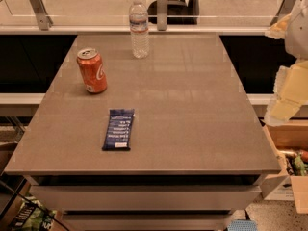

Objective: Knock water bottle over

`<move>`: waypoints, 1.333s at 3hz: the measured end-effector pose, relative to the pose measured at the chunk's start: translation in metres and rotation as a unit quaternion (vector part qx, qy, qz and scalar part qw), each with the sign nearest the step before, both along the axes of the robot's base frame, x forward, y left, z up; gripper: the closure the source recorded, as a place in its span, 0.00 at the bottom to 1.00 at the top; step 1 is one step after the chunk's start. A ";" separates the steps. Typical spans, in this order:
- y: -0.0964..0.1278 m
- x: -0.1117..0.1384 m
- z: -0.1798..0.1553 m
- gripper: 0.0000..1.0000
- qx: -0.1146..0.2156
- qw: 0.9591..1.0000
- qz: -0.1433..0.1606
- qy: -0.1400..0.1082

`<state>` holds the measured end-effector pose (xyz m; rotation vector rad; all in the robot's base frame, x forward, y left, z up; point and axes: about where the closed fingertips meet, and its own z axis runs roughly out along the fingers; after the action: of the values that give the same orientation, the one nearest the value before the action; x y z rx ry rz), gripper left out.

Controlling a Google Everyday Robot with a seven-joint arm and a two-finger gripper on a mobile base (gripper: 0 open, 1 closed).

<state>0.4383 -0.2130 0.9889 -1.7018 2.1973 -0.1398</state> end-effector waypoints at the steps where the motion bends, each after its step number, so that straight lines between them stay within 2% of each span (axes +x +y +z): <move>1: 0.000 0.000 0.001 0.00 0.001 1.000 -0.001 -0.002; 2: 0.000 0.011 0.007 0.00 0.028 0.999 -0.029 -0.022; 3: -0.003 0.027 0.015 0.00 0.086 0.992 -0.075 -0.052; 4: -0.001 0.047 0.020 0.00 0.155 0.978 -0.114 -0.082</move>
Offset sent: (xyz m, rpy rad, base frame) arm 0.0303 -0.0039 0.0143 0.1536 -0.0991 -0.1535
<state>0.4856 -0.2139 1.0086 -1.2267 2.1534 0.0065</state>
